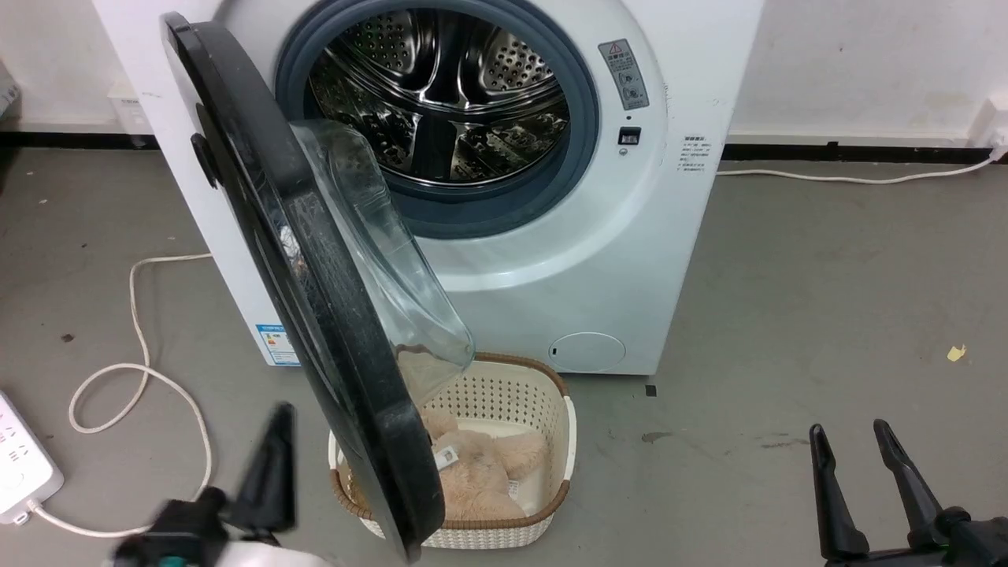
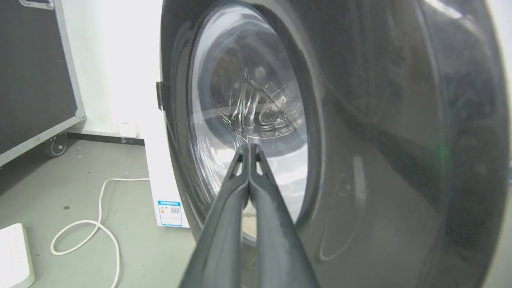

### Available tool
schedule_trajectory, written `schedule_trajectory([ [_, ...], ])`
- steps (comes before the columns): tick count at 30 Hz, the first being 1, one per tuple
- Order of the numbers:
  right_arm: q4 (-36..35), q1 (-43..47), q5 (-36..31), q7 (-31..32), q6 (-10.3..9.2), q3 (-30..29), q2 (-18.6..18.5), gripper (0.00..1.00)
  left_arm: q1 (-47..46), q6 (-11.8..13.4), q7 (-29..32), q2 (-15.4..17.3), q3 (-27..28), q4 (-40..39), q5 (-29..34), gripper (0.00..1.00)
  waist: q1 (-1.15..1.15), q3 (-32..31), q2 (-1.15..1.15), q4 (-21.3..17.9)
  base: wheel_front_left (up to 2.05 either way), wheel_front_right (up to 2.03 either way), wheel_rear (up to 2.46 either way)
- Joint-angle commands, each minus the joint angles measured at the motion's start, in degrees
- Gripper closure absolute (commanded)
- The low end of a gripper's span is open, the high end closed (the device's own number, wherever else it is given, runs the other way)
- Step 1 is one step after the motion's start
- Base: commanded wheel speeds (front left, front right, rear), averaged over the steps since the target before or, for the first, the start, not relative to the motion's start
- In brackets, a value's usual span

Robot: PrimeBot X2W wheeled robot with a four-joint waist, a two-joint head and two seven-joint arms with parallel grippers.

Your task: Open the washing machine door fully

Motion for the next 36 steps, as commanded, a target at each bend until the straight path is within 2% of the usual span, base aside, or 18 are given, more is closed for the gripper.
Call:
schedule_trajectory([
  [1,-0.5,0.3,0.3,-0.3,0.03,0.0,0.3,0.0,-0.5,0.6,-0.3,-0.1,1.3,-2.2,-0.6,1.0,0.0,0.0,0.0,0.1,0.0,0.0,0.0],
  [6,-0.5,0.4,1.0,-0.3,0.03,-0.3,0.3,0.0,-4.1,3.1,-0.3,-0.7,5.7,-11.7,-4.8,1.0,0.0,-0.2,0.0,0.7,0.0,0.0,0.0],
  [10,-0.2,0.5,2.1,-0.3,0.03,-0.2,0.3,0.0,-8.5,4.8,-0.3,-0.9,6.9,-20.1,-6.7,1.0,0.0,-0.4,0.0,1.1,0.0,0.0,0.0],
  [14,0.1,0.5,2.5,-0.3,0.03,-0.5,0.3,0.0,-12.5,5.0,0.3,-0.8,4.5,-28.8,-5.1,1.0,0.0,-0.5,0.0,1.5,0.0,0.0,0.0],
  [20,0.6,0.5,3.1,-0.3,0.03,-0.3,0.3,0.0,-14.8,4.8,6.7,-0.9,-4.0,-36.2,-3.8,1.0,0.0,-0.5,0.0,1.8,0.0,0.0,0.0],
  [25,0.9,0.5,3.3,-0.3,0.03,-0.1,0.3,0.0,-11.2,5.1,11.6,-0.9,-14.9,-34.5,-3.2,1.0,0.0,-0.3,0.0,1.9,0.0,0.0,0.0],
  [30,1.3,0.2,3.4,-0.3,0.03,-0.1,0.3,0.0,-5.6,5.3,13.3,-1.0,-25.2,-26.5,-5.0,1.0,0.0,0.1,0.0,1.9,0.0,0.0,0.0],
  [33,1.6,0.0,3.5,-0.3,0.03,-0.4,0.3,0.0,-3.2,6.2,13.1,-1.0,-28.1,-20.6,-5.4,1.0,0.0,0.2,0.0,1.9,0.0,0.0,0.0],
  [36,1.8,-0.1,3.5,-0.3,0.03,-0.4,0.3,0.0,-2.3,7.6,12.1,-1.0,-28.0,-14.7,-6.9,1.0,0.0,0.4,0.0,2.0,0.0,0.0,0.0],
])
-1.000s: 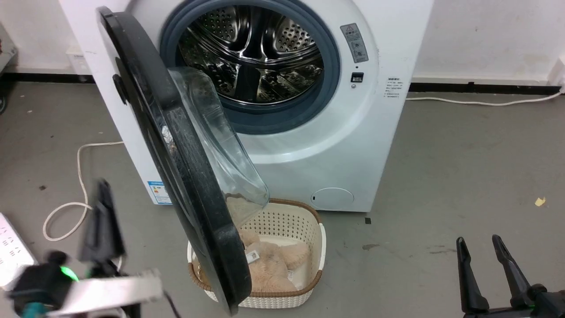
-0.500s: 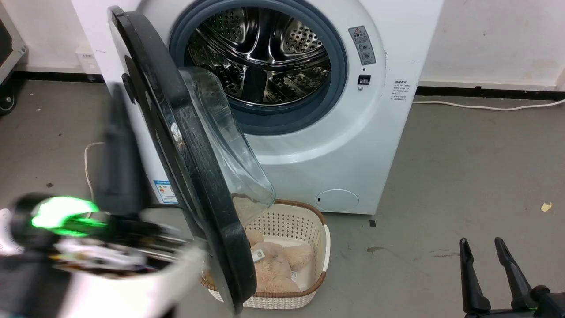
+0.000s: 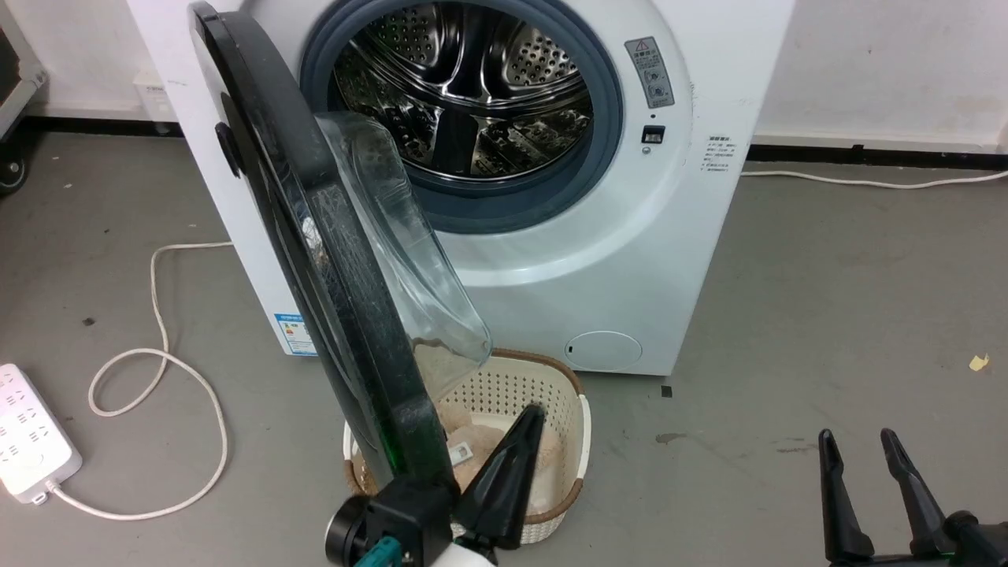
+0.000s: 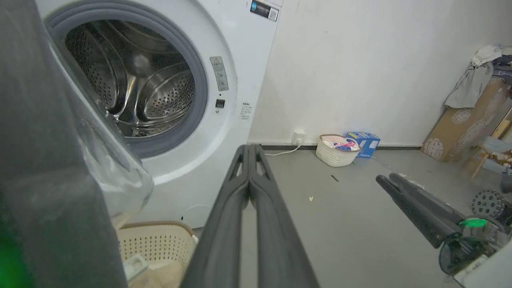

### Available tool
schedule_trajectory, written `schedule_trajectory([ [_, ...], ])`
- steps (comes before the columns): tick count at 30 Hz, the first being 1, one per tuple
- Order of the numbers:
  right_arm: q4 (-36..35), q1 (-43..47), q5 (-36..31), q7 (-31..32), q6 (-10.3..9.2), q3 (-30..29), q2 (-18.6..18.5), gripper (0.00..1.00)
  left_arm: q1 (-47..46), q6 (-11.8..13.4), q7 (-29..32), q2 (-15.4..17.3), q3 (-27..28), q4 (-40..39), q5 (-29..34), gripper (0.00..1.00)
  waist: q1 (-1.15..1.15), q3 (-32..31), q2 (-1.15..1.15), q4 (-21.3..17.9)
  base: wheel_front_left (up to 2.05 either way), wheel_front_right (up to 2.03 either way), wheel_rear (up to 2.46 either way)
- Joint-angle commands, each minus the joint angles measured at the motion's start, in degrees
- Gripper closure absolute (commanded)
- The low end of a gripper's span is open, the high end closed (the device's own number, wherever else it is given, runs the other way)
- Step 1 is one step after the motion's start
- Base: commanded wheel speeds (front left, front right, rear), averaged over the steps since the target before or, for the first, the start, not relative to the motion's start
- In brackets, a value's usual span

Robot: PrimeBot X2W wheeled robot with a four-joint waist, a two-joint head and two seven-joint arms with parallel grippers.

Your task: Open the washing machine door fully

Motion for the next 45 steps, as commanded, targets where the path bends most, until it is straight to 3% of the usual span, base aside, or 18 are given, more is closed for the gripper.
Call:
schedule_trajectory([
  [1,0.3,0.0,0.4,-0.3,0.03,0.1,0.2,0.0,0.3,0.7,-0.4,0.1,0.7,3.4,-1.4,1.0,0.0,0.1,0.0,0.0,0.0,0.0,0.0],
  [8,0.4,-0.2,0.7,-0.3,0.03,0.3,0.2,0.0,-1.8,2.2,-2.5,1.0,4.8,12.2,-3.4,1.0,0.0,0.8,0.0,0.5,0.0,0.0,0.0],
  [14,0.3,-0.1,0.6,-0.3,0.03,0.0,0.2,0.0,-2.2,2.5,-3.6,1.8,6.5,13.3,-4.2,1.0,0.0,1.2,0.0,2.8,0.0,0.0,0.0],
  [23,1.1,0.2,0.5,-0.3,0.03,0.4,0.2,0.0,-1.3,2.0,-3.4,3.3,7.3,11.8,-5.5,1.0,0.0,0.9,0.0,11.4,0.0,0.0,0.0],
  [31,2.0,-0.7,0.5,-0.3,0.03,1.8,0.2,0.0,-0.7,3.8,-2.9,5.3,10.8,10.7,-6.6,1.0,0.0,1.2,0.0,19.1,0.0,0.0,0.0],
  [39,1.8,-2.8,-1.1,-0.3,0.03,3.1,0.2,0.0,-3.4,5.2,-1.9,10.5,20.1,10.9,-10.3,1.0,0.0,4.7,0.0,21.1,0.0,0.0,0.0],
  [45,1.1,-4.7,-3.4,0.5,0.03,4.2,0.2,0.0,-8.7,4.1,-0.4,16.4,26.8,14.5,-13.3,1.0,0.0,10.2,0.0,19.6,0.0,0.0,0.0],
])
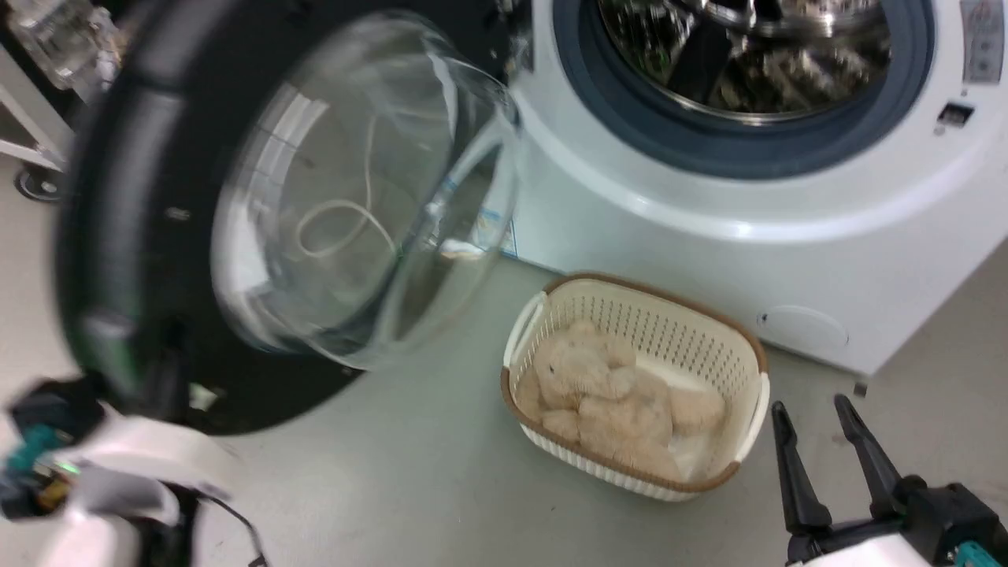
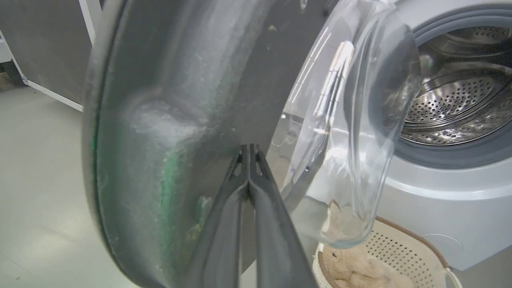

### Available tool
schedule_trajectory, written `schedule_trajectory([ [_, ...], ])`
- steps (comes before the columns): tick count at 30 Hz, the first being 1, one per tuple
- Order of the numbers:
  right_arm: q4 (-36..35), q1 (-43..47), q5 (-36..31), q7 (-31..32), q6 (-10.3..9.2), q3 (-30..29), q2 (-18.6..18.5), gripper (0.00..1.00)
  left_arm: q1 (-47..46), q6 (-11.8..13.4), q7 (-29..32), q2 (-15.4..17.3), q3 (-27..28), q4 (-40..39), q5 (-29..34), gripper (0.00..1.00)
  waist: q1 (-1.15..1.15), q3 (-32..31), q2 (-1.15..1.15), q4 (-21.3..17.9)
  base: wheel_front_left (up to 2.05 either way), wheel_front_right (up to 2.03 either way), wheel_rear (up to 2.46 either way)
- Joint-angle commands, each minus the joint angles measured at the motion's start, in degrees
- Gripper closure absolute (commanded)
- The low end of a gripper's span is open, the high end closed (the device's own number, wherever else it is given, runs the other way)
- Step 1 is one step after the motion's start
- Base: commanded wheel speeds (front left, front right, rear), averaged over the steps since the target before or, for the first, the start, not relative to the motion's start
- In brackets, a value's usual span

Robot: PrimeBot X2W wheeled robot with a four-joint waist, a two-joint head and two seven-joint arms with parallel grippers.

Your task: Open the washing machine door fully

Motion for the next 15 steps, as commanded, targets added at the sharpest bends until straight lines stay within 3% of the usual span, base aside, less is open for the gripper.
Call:
schedule_trajectory([
  [1,-0.7,-1.1,-0.8,0.4,0.03,0.2,0.1,0.0,-2.4,-0.7,0.4,2.0,1.5,1.4,-0.6,1.0,-0.01,3.4,0.0,-1.4,0.0,0.0,0.0],
  [12,-4.0,-4.4,-3.9,2.2,0.03,-2.4,0.1,0.0,-16.4,-4.4,1.3,13.2,9.2,17.6,-4.0,1.0,-0.01,11.2,0.0,-4.6,0.0,0.0,0.0],
  [15,-4.0,-5.5,-4.0,2.3,0.03,-2.6,0.1,0.0,-21.4,-6.1,-2.2,15.8,10.0,25.1,-3.7,1.0,-0.01,12.0,0.0,-5.7,0.0,0.0,0.0],
])
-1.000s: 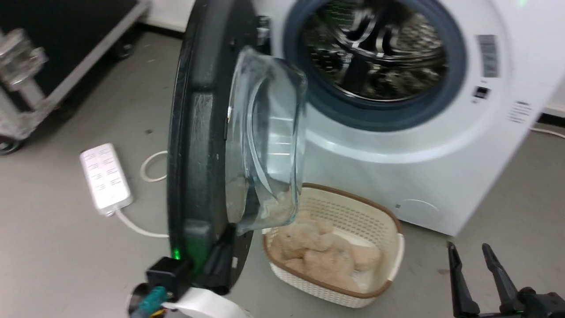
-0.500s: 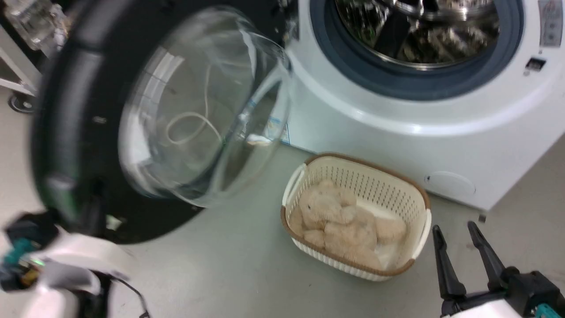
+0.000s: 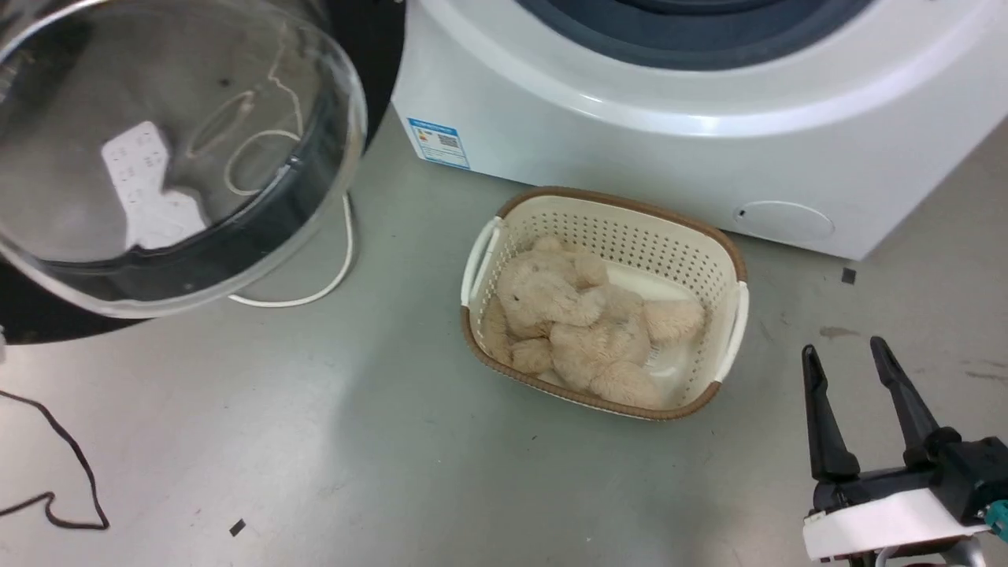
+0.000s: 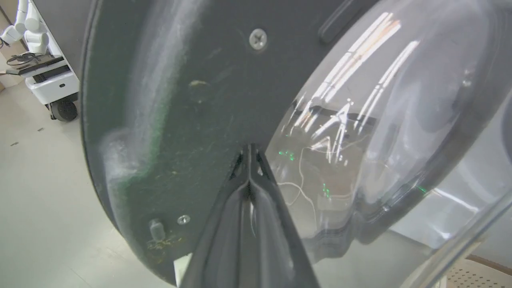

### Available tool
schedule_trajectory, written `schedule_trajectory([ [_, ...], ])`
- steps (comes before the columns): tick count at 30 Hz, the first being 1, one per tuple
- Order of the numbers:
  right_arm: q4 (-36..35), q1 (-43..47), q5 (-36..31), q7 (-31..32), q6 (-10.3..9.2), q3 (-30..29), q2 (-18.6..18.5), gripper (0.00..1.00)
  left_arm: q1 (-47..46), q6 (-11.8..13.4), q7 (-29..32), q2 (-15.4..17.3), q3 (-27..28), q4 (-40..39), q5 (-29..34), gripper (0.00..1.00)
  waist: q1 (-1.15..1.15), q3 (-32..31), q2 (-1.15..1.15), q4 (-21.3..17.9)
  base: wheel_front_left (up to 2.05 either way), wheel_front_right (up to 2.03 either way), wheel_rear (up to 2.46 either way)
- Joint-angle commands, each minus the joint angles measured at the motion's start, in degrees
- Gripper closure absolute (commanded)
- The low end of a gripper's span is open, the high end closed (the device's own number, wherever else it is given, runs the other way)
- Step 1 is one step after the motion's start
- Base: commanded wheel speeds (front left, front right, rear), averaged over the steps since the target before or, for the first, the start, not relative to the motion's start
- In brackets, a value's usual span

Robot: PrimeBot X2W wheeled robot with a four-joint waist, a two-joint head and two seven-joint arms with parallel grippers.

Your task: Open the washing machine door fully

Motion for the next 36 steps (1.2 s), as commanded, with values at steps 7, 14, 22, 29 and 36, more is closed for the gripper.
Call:
schedule_trajectory([
  [7,1.0,-1.2,0.4,-0.7,0.03,-0.7,0.1,0.0,-3.8,-2.4,-6.8,0.4,-1.2,6.7,1.3,1.0,-0.01,-1.8,0.0,-1.3,0.0,0.0,0.0],
  [14,2.2,-0.3,1.5,-1.9,0.03,-2.4,0.1,0.0,-1.6,-3.4,-10.1,-2.1,-3.2,1.3,3.8,1.0,-0.01,-7.7,0.0,-2.5,0.0,0.0,0.0],
  [22,1.0,1.3,2.2,-2.7,0.03,-3.6,0.1,0.0,9.3,-0.8,-9.8,-8.6,-7.2,-14.2,5.6,1.0,-0.01,-14.8,0.0,-7.0,0.0,0.0,0.0],
  [29,-0.8,4.3,2.7,-2.9,0.03,-2.6,0.1,0.0,20.2,3.3,-8.2,-13.3,-11.1,-24.8,7.4,1.0,-0.01,-19.0,0.0,-11.9,0.0,0.0,0.0],
  [36,-0.8,6.8,3.3,-2.9,0.03,-1.1,0.1,0.0,27.4,6.7,-8.2,-16.5,-14.5,-29.1,9.8,0.0,-0.01,-20.3,0.0,-15.4,0.0,0.0,0.0],
])
